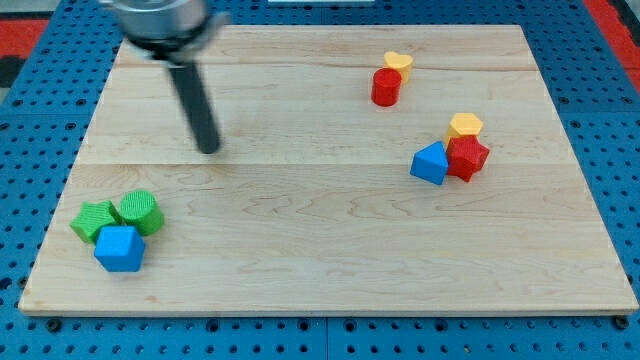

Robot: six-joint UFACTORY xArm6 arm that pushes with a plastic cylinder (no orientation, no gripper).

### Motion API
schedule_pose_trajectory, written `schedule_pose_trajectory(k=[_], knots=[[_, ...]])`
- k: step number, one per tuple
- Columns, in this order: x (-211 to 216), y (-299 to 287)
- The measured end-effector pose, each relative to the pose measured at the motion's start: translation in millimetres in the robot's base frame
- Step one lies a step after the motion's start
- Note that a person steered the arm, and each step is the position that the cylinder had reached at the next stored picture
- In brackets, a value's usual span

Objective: Move the red circle into the green circle

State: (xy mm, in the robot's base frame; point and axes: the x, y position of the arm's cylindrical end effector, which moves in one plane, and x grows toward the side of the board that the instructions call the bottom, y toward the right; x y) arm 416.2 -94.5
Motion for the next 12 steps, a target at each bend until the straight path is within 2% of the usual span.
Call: schedule_pose_trajectory(k=[1,3,4,5,6,7,8,9,10,11,12], knots=[[-21.2,99.1],[-59.9,222.1],[-86.8,228.1],[-118.6,195.3],[-113.1,138.7],[-105.8,139.3],[-101.2,163.4],[-70.5,128.4],[-58.1,70.5],[-85.8,69.3],[-58.9,16.9]])
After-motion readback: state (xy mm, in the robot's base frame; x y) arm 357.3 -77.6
